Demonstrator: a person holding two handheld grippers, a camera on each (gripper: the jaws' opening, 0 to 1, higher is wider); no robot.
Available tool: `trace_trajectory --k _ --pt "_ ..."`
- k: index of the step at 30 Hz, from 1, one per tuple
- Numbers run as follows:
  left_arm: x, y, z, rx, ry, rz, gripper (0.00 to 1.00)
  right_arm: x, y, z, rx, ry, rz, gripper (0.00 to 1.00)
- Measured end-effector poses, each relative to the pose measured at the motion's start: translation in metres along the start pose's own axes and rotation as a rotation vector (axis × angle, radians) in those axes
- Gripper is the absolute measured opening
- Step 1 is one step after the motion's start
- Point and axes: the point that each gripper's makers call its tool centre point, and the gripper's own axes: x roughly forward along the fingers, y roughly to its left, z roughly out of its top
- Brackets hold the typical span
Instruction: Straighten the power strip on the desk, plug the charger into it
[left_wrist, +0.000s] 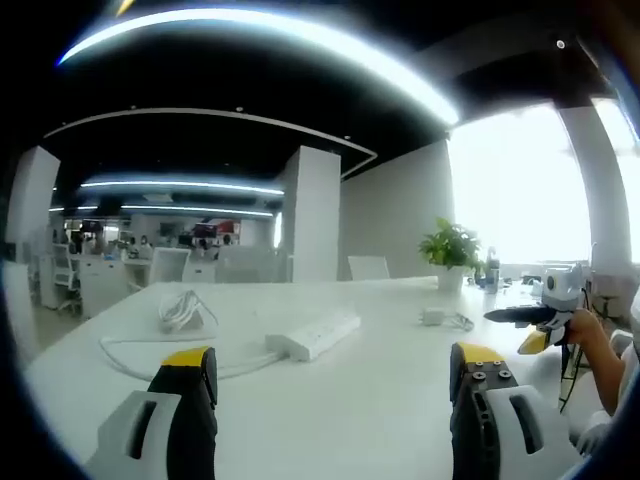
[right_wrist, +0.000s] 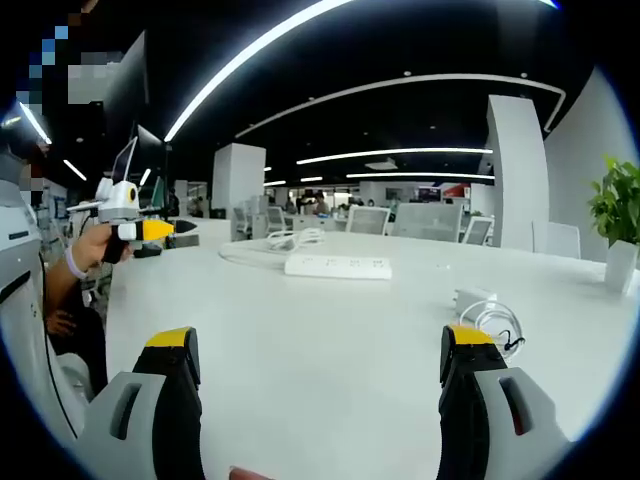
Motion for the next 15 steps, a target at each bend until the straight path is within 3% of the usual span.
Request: trace_trajectory --k 15 --pt "0.026 -0.006 0.03 -0.003 -0.032 -0.052 1.0 0.001 0.001 -0.001 -0.001 0.008 0.005 1.0"
